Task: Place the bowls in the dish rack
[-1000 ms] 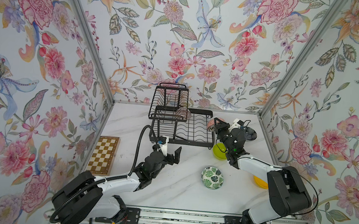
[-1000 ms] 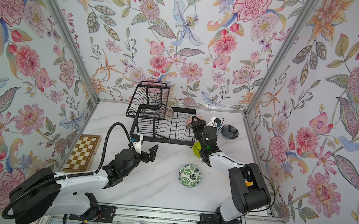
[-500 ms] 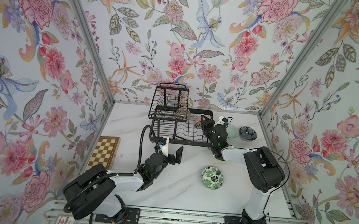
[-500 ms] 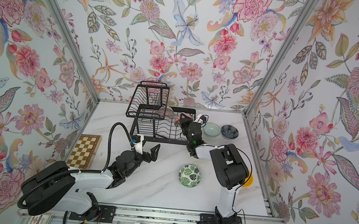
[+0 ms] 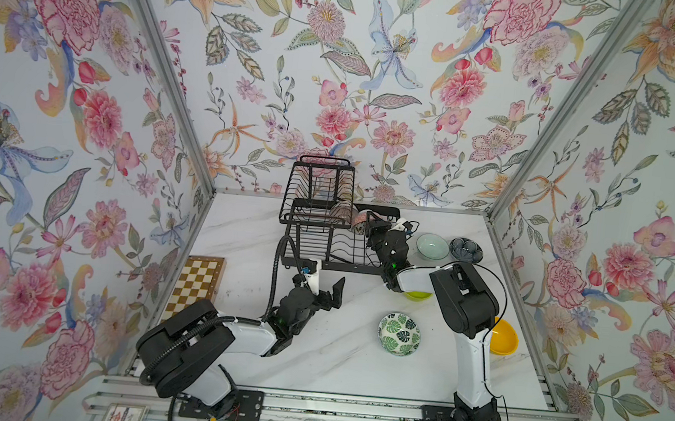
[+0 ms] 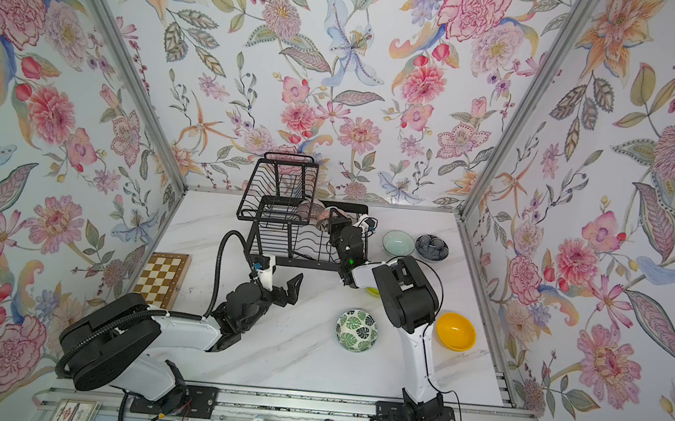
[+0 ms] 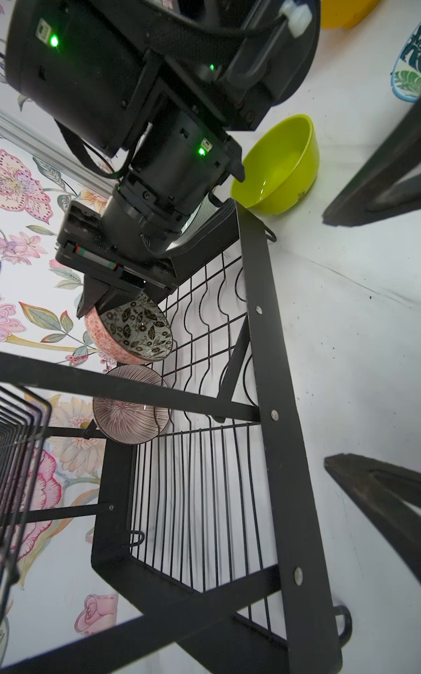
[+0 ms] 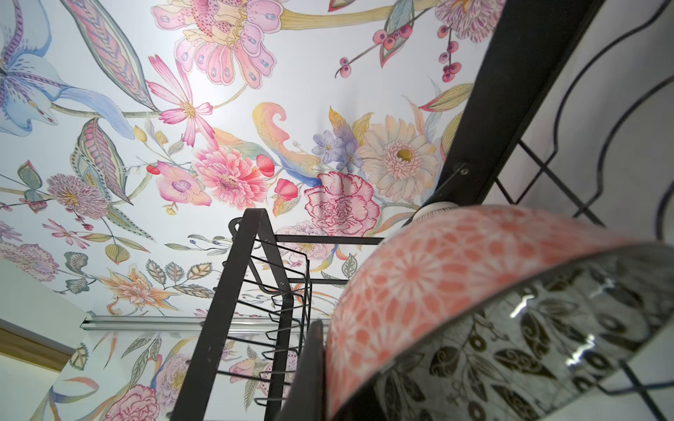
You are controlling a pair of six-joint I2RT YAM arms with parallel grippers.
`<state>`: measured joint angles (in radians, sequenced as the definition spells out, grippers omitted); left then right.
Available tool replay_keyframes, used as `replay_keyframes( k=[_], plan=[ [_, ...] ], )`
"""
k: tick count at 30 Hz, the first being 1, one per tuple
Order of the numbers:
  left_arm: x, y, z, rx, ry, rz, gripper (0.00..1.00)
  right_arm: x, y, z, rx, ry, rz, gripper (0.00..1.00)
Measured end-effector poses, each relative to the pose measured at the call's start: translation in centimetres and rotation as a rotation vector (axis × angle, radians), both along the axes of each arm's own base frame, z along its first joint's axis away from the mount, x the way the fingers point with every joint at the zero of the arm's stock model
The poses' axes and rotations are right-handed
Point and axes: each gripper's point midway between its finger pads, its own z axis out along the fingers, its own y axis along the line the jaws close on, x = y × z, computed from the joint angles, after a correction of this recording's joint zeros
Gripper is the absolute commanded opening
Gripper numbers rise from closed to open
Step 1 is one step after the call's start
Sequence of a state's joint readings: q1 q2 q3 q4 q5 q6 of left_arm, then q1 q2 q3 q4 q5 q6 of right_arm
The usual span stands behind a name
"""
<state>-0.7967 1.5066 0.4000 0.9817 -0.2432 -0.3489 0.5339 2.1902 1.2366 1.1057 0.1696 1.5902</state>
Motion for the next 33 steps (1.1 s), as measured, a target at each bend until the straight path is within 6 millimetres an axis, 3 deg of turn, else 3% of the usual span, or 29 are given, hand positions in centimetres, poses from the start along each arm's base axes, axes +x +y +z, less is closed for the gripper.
replay_keyframes(
  k=[7,12,19,33],
  plan=[
    [0.0,0.0,-0.4,0.007,0.007,0.0,0.99,1.3,0.6,-0.5,0.056,0.005,-0.015,0.0],
    [0.1,0.0,-1.0,0.018,0.019,0.002,0.99,1.5,2.0,-0.2,0.106,-0.002,-0.007,0.0],
    [0.3,0.4,-1.0,0.008,0.025,0.015,0.99,1.2,3.6,-1.6,0.127,0.029,0.004,0.0],
    [0.4,0.4,-1.1,0.003,0.028,0.019,0.99,2.3,4.0,-2.5,0.213,0.04,-0.051,0.0]
  ],
)
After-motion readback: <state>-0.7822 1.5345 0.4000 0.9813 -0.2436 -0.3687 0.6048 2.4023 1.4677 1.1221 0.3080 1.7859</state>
